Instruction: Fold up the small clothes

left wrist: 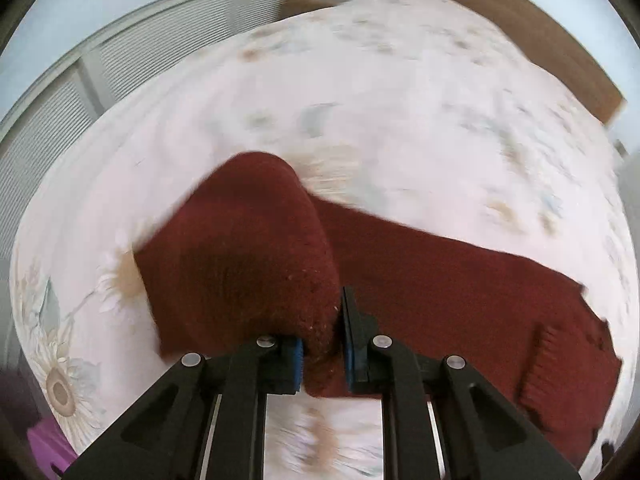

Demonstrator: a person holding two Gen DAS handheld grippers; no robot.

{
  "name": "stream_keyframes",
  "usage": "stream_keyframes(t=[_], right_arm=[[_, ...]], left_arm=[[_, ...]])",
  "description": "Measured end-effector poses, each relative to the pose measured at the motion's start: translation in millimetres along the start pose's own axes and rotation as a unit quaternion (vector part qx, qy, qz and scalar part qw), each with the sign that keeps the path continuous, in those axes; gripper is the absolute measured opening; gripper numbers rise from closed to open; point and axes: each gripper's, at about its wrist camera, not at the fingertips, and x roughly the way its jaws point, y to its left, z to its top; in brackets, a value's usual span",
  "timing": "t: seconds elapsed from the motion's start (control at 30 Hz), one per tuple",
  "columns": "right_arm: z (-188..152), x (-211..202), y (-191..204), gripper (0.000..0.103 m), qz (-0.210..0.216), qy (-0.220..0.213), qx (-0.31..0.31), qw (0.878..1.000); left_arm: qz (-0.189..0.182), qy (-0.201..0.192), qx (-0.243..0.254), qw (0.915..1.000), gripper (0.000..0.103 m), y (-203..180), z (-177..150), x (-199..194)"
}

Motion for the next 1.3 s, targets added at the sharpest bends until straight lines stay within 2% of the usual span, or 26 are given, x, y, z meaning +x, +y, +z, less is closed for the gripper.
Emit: stream_keyframes(t=[0.17, 0.27, 0.4, 0.47, 0.57, 0.7, 0.77, 0.87, 0.97, 1.07, 1.1, 1.17, 1.2, 1.3], right_arm=[[12.7, -4.7, 4.5, 0.102, 0.004, -0.01, -0.013, 1.0], [23.4, -7.1, 2.1, 0.102, 0.004, -0.013, -0.018, 1.0], [35.9, -11.0, -9.9, 0.102, 0.011, -0.015, -0.001, 1.0], [41.8, -15.0, -15.4, 0.102, 0.005, -0.018, 0.0, 1.0], [46.3, -22.6, -23.8, 0.102, 0.001, -0.027, 0.003, 1.0], [42.9, -27.3, -36.2, 0.102, 0.001, -0.028, 0.021, 0.999], [38.4, -24.1, -40.4, 0.102, 0.003, -0.021, 0.029, 0.999], [29.5, -16.9, -43.2, 0.102, 0.007, -0.006, 0.034, 0.999], [22.9, -13.4, -42.8, 0.102, 0.011, 0.001, 0.035, 0.999], [19.5, -12.4, -44.0, 0.102, 0.013, 0.002, 0.046, 0.999], [18.9, -12.3, -44.9, 0.102, 0.015, 0.002, 0.053, 0.998], [19.0, -12.3, -45.3, 0.102, 0.018, 0.003, 0.059, 0.998], [18.9, -12.6, -45.0, 0.102, 0.019, 0.002, 0.06, 0.998], [18.6, -13.4, -43.9, 0.102, 0.019, 0.002, 0.058, 0.998]], left_arm=[[-0.051, -0.012, 0.074, 0.9959, 0.012, -81.8, -22.0, -32.3], [-0.084, -0.01, 0.106, 0.9908, 0.012, -132.4, -18.5, -31.5], [-0.101, -0.009, 0.169, 0.9803, 0.011, -205.0, -42.4, -20.5], [-0.115, -0.005, 0.183, 0.9763, 0.011, -234.4, -51.5, -17.8], [-0.135, 0.005, 0.2, 0.9705, 0.011, -266.2, -59.6, -4.4], [-0.159, 0.004, 0.243, 0.9567, 0.011, -314.5, -76.2, -1.0], [-0.162, 0.009, 0.257, 0.9529, 0.011, -330.1, -85.0, 6.5], [-0.143, 0.024, 0.278, 0.9496, 0.011, -346.3, -103.1, 29.6], [-0.112, 0.051, 0.289, 0.9492, 0.013, -346.8, -120.1, 58.4], [-0.099, 0.071, 0.291, 0.9489, 0.014, -344.1, -130.7, 74.6], [-0.092, 0.074, 0.295, 0.9481, 0.015, -343.8, -133.4, 77.0], [-0.079, 0.08, 0.304, 0.9461, 0.025, -345.4, -136.7, 82.4], [-0.075, 0.082, 0.306, 0.9456, 0.035, -344.3, -138.2, 81.0], [-0.068, 0.083, 0.301, 0.9474, 0.039, -343.0, -138.3, 81.5]])
